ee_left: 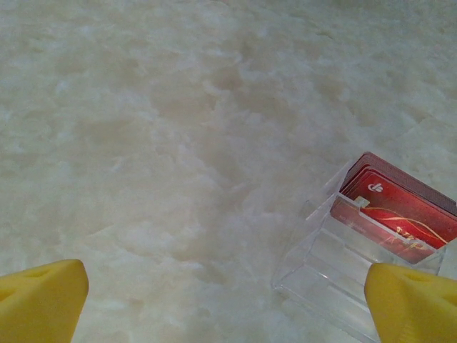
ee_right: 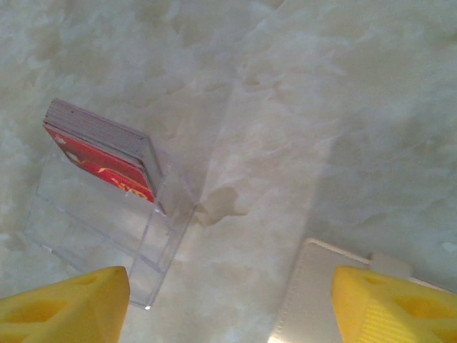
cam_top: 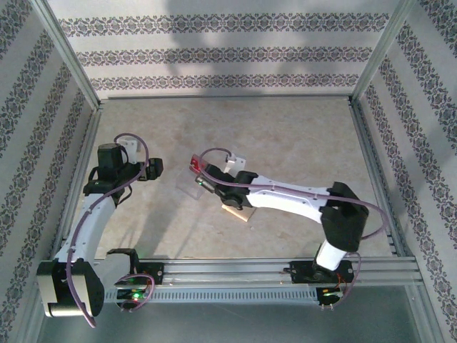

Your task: Put the credit cards into the card holder

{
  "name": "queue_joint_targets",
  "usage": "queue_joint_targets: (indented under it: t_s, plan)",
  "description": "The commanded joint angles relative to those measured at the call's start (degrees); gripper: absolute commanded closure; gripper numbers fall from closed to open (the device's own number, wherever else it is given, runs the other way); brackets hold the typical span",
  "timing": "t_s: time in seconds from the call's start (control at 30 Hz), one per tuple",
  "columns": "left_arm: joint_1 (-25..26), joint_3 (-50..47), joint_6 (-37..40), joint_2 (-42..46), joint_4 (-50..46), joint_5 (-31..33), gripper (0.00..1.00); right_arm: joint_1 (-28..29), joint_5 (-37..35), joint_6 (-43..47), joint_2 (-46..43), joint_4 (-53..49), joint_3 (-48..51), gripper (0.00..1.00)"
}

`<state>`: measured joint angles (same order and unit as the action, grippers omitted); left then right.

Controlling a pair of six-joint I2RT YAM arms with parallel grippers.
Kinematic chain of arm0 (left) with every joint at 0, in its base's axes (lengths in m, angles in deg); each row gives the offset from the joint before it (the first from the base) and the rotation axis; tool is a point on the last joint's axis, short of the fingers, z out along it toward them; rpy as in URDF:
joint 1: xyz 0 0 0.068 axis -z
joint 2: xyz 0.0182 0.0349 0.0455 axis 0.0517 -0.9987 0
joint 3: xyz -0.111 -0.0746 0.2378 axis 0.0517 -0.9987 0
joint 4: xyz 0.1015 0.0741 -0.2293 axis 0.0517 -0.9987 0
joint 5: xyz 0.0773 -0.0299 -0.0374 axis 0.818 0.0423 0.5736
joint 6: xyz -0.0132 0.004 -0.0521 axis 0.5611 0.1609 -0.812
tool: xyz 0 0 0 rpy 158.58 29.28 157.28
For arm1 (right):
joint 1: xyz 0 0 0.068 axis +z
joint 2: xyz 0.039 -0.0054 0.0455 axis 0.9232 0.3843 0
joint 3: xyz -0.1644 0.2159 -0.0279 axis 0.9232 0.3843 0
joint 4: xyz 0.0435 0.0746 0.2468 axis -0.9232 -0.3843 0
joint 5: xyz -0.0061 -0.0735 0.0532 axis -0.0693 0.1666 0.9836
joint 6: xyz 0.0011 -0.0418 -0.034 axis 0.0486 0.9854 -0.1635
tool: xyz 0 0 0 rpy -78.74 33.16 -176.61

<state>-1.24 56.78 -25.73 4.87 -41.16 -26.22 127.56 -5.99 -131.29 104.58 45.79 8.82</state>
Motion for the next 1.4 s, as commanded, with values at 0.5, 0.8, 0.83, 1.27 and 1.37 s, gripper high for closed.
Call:
queue_joint_targets:
  t_s: [0.5, 0.8, 0.83, 1.27, 1.37]
  plan:
    - [1.6, -1.1, -0.5, 0.7, 2.7, -1.4, 0.00, -4.1, 7.3, -4.1, 15.4, 7.0, -10.8, 0.50]
    - [1.8, -0.8, -0.5, 0.1, 2.3, -0.9, 0.00, -4.3, 10.9, -4.9, 18.3, 7.7, -11.5, 0.58]
    - [1.8, -0.5, -0.5, 0.0, 1.9, -0.8, 0.00, -4.4, 10.9, -5.2, 18.1, 7.6, -11.4, 0.60]
    - [2.0, -1.0, -0.5, 0.7, 2.6, -0.4, 0.00, -4.9, 10.5, -3.7, 19.5, 7.7, -12.0, 0.73]
    - [2.0, -0.2, -0.6, 0.4, 1.4, 0.3, 0.00, -4.9, 10.7, -3.8, 19.7, 7.0, -12.2, 0.77]
